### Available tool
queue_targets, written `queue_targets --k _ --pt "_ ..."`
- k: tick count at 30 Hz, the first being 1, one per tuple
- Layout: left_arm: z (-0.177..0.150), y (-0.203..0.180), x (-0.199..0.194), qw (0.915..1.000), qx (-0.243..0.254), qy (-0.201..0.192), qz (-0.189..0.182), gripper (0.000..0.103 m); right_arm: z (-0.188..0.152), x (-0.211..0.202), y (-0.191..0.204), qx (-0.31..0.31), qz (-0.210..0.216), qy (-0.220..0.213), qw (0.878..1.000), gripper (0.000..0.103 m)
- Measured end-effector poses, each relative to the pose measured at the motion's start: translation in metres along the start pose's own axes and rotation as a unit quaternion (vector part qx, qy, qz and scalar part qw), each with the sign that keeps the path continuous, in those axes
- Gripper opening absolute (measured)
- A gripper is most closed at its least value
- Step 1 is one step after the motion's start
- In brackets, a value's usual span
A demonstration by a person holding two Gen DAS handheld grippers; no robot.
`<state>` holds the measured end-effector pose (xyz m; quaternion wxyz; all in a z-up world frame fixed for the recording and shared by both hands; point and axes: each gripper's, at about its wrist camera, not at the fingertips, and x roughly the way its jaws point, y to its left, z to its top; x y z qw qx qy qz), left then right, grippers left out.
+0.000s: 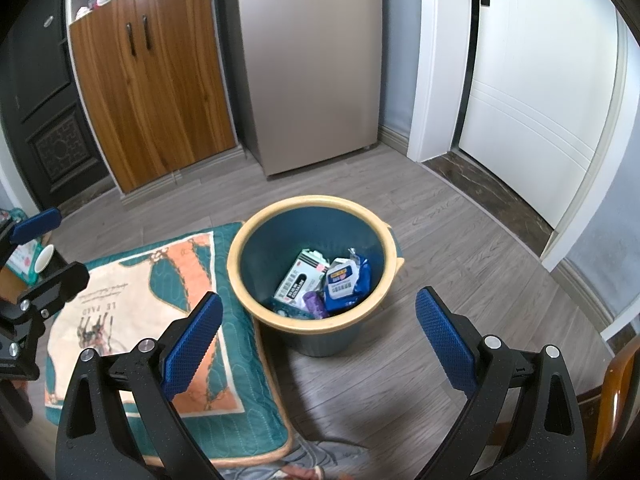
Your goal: Collect trash
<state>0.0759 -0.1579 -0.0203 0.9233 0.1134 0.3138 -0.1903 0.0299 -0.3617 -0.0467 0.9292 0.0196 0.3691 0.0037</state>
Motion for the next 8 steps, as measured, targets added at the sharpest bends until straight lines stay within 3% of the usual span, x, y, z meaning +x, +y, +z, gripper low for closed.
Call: queue_targets --k 5,8 --pt "0.001 0.005 -0.001 0.9996 -0.017 0.017 0.016 0.097 -0.003 0.003 0.001 -0.004 -0.010 0.007 1.000 0.097" --pt "0.005 0.016 -0.014 0.9981 -0.053 0.007 0.029 0.097 -0.008 0.010 0.005 -0.011 -0.021 0.020 1.000 0.098"
